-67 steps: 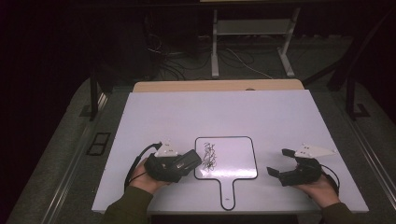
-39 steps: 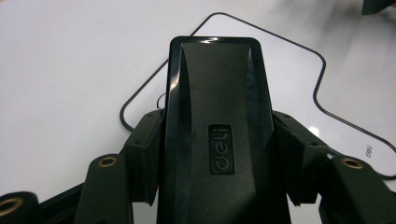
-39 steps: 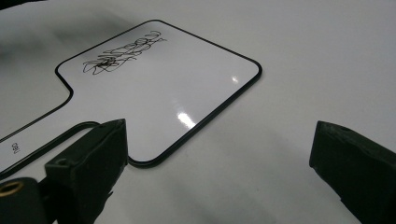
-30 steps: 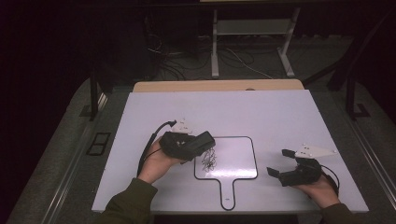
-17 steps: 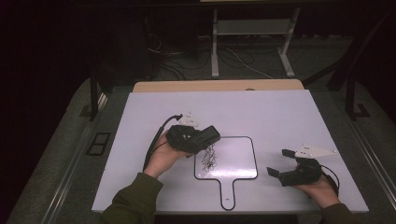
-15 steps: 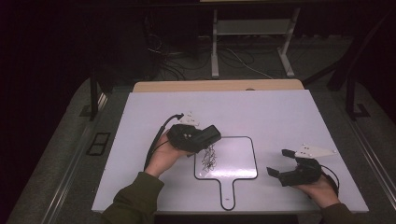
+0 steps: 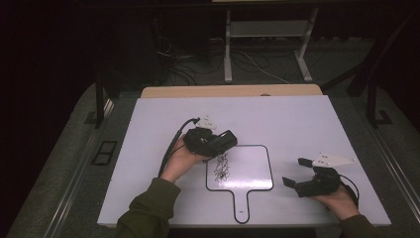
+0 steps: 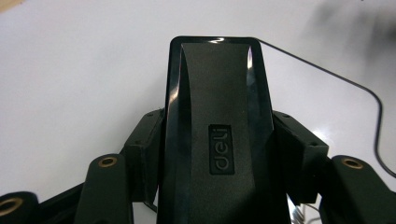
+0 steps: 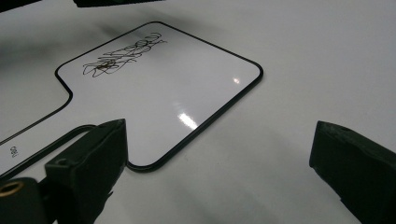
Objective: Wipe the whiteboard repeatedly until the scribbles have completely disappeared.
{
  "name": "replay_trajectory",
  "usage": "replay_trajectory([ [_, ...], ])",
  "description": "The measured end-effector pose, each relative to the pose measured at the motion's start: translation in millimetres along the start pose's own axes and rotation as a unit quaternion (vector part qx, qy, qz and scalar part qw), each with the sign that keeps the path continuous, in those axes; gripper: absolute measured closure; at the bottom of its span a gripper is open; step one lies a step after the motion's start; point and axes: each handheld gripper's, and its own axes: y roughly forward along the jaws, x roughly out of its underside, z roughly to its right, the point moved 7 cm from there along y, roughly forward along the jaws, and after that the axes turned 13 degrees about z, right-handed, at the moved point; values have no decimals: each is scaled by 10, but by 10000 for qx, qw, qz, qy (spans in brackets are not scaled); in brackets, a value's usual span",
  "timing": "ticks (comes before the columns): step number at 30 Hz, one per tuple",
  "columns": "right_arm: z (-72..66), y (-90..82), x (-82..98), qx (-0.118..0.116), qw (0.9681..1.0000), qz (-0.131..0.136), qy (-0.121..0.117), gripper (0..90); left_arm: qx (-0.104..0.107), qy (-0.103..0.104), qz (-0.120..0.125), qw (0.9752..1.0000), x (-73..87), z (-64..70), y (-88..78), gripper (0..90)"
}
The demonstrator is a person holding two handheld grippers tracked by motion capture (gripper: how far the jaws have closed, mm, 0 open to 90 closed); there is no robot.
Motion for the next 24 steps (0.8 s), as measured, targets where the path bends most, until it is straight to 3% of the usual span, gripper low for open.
replay_trajectory([
  [12, -9, -6, 9, -36, 10000, -30, -48, 34, 84, 65, -272, 9996, 146, -73, 265, 393],
  [24, 9, -20, 12, 3, 10000, -15, -28, 34, 88, 130, -384, 9991, 229, -92, 327, 393],
])
